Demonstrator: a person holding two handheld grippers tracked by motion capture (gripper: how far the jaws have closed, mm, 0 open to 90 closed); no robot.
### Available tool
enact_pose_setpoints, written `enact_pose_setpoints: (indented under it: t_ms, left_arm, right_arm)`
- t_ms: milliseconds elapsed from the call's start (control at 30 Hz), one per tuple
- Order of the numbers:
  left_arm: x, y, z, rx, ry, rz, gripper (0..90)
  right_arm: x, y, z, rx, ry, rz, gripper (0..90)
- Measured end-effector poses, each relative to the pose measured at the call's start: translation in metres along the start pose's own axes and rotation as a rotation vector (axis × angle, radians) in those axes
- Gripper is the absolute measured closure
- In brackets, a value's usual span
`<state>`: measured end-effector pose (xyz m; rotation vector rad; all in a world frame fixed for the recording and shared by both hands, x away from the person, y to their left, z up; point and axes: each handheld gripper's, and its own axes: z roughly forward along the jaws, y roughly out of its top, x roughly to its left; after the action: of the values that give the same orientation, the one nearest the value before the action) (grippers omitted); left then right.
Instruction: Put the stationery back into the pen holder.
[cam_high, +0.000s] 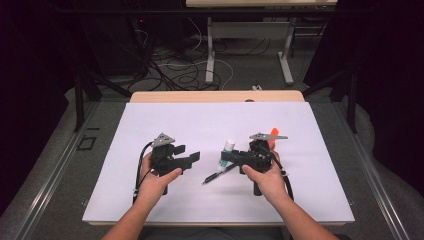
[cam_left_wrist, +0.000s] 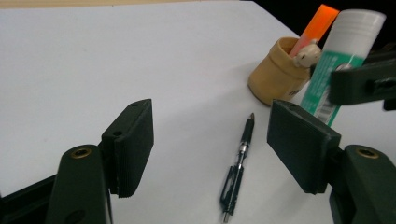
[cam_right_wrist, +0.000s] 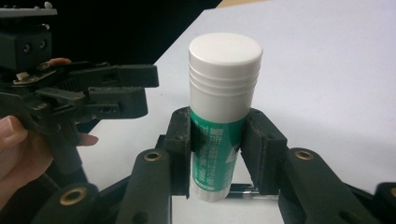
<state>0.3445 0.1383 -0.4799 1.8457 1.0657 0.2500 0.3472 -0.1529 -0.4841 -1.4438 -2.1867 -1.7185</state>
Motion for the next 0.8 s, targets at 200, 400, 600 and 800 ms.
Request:
enact_pose_setpoints:
  t_ms: [200,400,600,800]
  left_arm:
    - [0.004,0.0,0.001,0.004,0.026,0.019,31.4]
    - [0.006,0.001,0.001,0.02,0.068,0.05,31.2]
    - [0.008,-0.002,0.003,0.039,0.117,0.054,27.2]
    - [0.01,-0.002,0.004,0.036,0.118,0.048,19.3]
  right_arm:
    - [-0.003,0.009,-0.013,-0.038,-0.053,-0.042,65.4]
    - [-0.008,0.019,-0.028,-0.083,-0.122,-0.083,65.5]
    - [-0.016,0.027,-0.042,-0.137,-0.181,-0.108,65.5]
    - [-0.025,0.033,-0.055,-0.176,-0.23,-0.115,65.5]
